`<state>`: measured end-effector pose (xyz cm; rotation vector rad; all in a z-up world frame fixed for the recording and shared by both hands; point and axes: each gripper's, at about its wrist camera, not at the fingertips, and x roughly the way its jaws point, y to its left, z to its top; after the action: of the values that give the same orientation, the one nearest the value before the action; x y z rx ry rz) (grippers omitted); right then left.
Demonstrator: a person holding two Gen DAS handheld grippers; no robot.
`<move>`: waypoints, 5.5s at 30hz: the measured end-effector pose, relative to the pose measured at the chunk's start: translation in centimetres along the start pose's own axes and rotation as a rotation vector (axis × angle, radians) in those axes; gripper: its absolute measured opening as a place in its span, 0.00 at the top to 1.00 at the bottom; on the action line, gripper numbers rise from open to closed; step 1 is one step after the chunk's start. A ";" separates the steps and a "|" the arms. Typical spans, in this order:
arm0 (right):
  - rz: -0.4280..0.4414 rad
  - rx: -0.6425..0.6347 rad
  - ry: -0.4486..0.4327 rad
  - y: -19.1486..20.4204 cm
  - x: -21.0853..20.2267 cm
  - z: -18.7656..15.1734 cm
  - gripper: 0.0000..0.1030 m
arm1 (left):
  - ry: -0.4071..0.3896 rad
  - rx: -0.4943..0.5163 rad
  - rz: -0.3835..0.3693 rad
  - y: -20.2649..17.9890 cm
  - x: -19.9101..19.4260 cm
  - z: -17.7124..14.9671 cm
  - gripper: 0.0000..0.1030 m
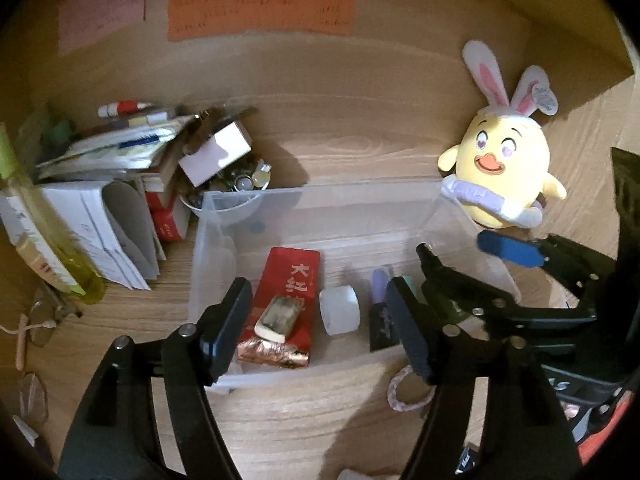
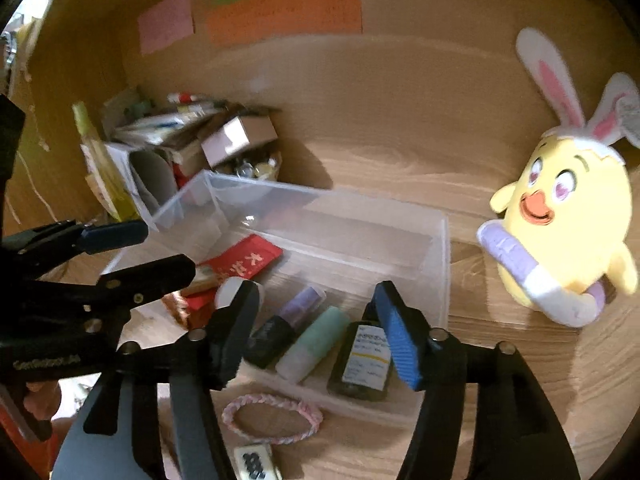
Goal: Organize objects
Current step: 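Lower both items into the box and open both tools, then withdraw both open tools from the box toward the items on the desk, then grasp the pink flower keychain with the left tool while the right tool grasps the white dotted tile, then carry the keychain and white tile over the clear box and lower them, then open both tools to release the items into the box and withdraw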
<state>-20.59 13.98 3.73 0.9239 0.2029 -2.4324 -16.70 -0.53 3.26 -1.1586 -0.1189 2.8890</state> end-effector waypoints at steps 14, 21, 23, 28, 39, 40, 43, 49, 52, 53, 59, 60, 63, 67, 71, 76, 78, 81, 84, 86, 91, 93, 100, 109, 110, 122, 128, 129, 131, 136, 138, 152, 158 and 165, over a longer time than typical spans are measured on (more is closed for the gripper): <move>-0.019 -0.019 -0.087 0.7 -6.3 -2.9 0.21 | -0.057 0.043 0.014 -0.4 -5.8 -3.5 0.18; -0.009 0.001 -0.060 1.0 -7.3 -5.4 0.21 | -0.045 0.058 0.047 0.2 -7.1 -6.8 0.18; -0.013 0.001 -0.047 1.1 -7.3 -6.3 0.21 | -0.029 0.054 0.050 0.5 -7.0 -7.7 0.18; -0.011 0.006 -0.009 1.5 -6.8 -8.0 0.21 | 0.015 0.041 0.057 1.5 -6.6 -9.8 0.18; 0.007 0.026 0.096 1.6 -4.6 -10.7 0.21 | 0.101 -0.030 0.068 5.1 -5.6 -13.8 0.19; 0.013 0.026 0.106 1.7 -4.4 -10.8 0.21 | 0.108 -0.032 0.067 5.3 -5.5 -14.0 0.22; 0.019 0.016 0.131 2.0 -3.7 -11.4 0.22 | 0.130 -0.037 0.065 5.6 -5.1 -14.6 0.34; 0.031 0.022 0.163 1.9 -2.6 -11.7 0.28 | 0.176 -0.021 0.050 5.5 -3.9 -14.9 0.46; 0.039 0.024 0.176 1.8 -2.1 -11.4 0.35 | 0.204 0.002 0.037 5.2 -3.2 -14.9 0.54; 0.041 0.023 0.180 1.8 -1.9 -11.4 0.37 | 0.210 0.006 0.033 5.2 -3.1 -14.9 0.55; 0.044 0.009 0.196 2.2 -0.9 -11.3 0.44 | 0.233 0.031 0.029 5.4 -2.9 -14.8 0.63; 0.043 0.008 0.198 2.3 -0.8 -11.3 0.44 | 0.234 0.035 0.027 5.5 -3.0 -14.8 0.64; 0.045 0.007 0.208 2.5 -0.2 -11.3 0.47 | 0.228 0.038 0.034 5.8 -3.1 -14.9 0.71; 0.036 0.001 0.215 2.7 0.4 -11.3 0.51 | 0.206 0.017 0.032 6.4 -3.3 -15.1 0.80; 0.027 -0.011 0.214 2.9 0.5 -11.1 0.64 | 0.189 -0.006 0.032 7.0 -3.3 -15.2 0.80; 0.033 -0.009 0.213 3.0 0.6 -10.9 0.78 | 0.179 -0.035 0.037 7.8 -2.9 -14.6 0.80; 0.033 0.002 0.209 2.9 0.6 -10.8 0.78 | 0.165 -0.043 0.035 7.9 -2.9 -14.0 0.80; 0.039 0.015 0.197 2.8 0.3 -10.4 0.78 | 0.132 -0.056 0.025 8.0 -3.4 -13.0 0.80; 0.040 0.017 0.175 2.9 -0.4 -10.0 0.78 | 0.097 -0.067 0.013 8.0 -3.9 -11.9 0.80; 0.043 0.018 0.153 3.0 -1.0 -9.5 0.78 | 0.074 -0.070 0.004 8.0 -4.3 -11.1 0.80; 0.058 0.029 0.104 3.0 -2.0 -8.5 0.78 | 0.015 -0.062 -0.003 7.3 -5.5 -9.2 0.80; 0.064 0.031 0.083 3.0 -2.6 -8.0 0.78 | -0.008 -0.056 -0.005 6.9 -5.9 -8.4 0.80; 0.070 0.026 0.006 2.8 -4.0 -5.7 0.78 | -0.062 -0.045 -0.021 5.5 -6.7 -6.1 0.80; 0.067 0.019 -0.058 2.2 -4.5 -3.0 0.78 | -0.097 -0.031 -0.058 3.7 -6.8 -2.6 0.80; 0.066 0.016 -0.064 2.1 -4.5 -2.6 0.78 | -0.102 -0.029 -0.060 3.5 -6.9 -2.2 0.80; 0.037 -0.016 -0.074 1.5 -2.1 0.5 0.78 | -0.163 -0.050 -0.087 1.7 -6.1 2.9 0.80; 0.034 -0.017 0.002 1.0 1.2 -0.1 0.78 | -0.115 -0.043 -0.071 1.1 -3.0 2.9 0.80; 0.036 -0.016 0.012 0.9 1.7 -0.2 0.78 | -0.098 -0.045 -0.063 1.1 -2.3 2.8 0.80; 0.036 -0.013 0.029 0.7 2.4 -0.5 0.78 | -0.071 -0.041 -0.055 1.1 -1.0 2.5 0.80; 0.027 -0.009 0.057 0.2 3.5 -0.7 0.78 | -0.008 -0.051 -0.049 1.5 1.7 1.7 0.80; 0.022 -0.007 0.068 0.0 3.8 -0.8 0.78 | 0.019 -0.056 -0.048 1.7 2.7 1.2 0.80; 0.001 -0.018 0.098 0.4 4.8 -0.9 0.78 | 0.094 -0.025 -0.040 1.3 4.6 -0.7 0.80; -0.004 -0.028 0.097 0.5 4.3 -0.6 0.65 | 0.084 -0.014 -0.034 1.0 3.7 -0.8 0.67; -0.011 -0.047 0.045 1.1 2.3 -0.2 0.52 | 0.032 0.003 -0.010 0.7 1.3 -0.7 0.44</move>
<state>-21.39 12.13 2.15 0.9592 0.2806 -2.4086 -17.11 -1.14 1.78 -1.1996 -0.1189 2.8590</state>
